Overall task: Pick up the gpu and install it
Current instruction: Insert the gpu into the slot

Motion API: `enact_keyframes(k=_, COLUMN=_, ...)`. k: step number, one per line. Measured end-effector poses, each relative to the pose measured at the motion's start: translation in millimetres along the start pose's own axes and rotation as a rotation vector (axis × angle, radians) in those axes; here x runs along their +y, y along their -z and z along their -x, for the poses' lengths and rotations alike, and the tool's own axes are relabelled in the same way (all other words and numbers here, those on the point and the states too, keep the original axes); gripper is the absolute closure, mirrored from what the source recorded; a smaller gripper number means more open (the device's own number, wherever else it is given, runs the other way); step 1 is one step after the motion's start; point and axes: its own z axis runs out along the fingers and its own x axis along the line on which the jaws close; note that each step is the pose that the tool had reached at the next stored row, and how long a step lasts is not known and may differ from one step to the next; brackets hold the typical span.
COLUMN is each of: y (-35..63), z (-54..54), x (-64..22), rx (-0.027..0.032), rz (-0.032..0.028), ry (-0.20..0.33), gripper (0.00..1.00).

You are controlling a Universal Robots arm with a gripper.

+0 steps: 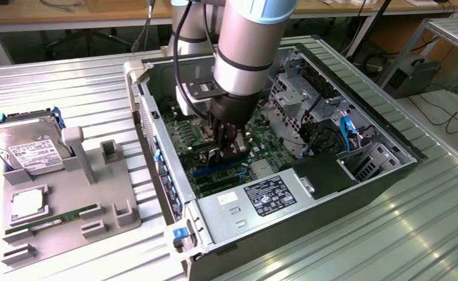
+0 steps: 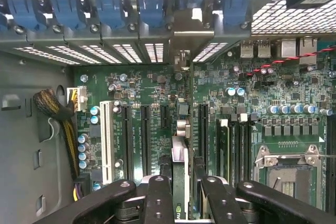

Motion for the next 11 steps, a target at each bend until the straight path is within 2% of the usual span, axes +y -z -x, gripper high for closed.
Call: enact_keyframes(k=11, y=-3.2, z=-1.3, x=0.0, rx=0.0001, rz=0.0001, ry=0.002, gripper=0.74)
